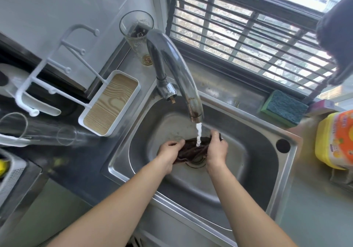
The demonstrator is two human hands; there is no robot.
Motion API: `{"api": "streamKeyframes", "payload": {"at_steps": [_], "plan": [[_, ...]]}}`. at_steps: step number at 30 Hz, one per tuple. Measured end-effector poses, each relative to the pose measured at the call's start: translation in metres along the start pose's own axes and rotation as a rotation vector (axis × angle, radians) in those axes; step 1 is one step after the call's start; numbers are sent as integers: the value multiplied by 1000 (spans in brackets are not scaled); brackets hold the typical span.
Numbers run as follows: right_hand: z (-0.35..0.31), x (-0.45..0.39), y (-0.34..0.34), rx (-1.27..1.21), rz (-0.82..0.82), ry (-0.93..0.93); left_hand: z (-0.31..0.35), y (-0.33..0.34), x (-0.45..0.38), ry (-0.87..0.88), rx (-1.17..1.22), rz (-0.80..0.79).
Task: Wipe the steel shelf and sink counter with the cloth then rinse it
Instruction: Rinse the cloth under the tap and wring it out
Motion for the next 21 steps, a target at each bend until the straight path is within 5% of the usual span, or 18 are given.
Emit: {"api": "streamKeyframes", "payload": {"at_steps": [5, 9, 21], "plan": [[6, 26, 37, 306, -314, -172, 3, 18, 6, -50, -45, -72], [-12, 47, 41, 606, -99, -501, 3, 36, 8, -22, 63, -200], [-15, 20, 24, 547, -83, -280, 8, 28, 3, 220, -204, -69]]}}
Point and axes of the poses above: each hand's wrist, its own x-axis away from the middle knuckle, its own y-axis out of the palm, z = x × y, the point moved 7 cm from there along -x, towards the middle knuckle, and after that the axes turned 3 degrees about -z, right-handed, at the moved point
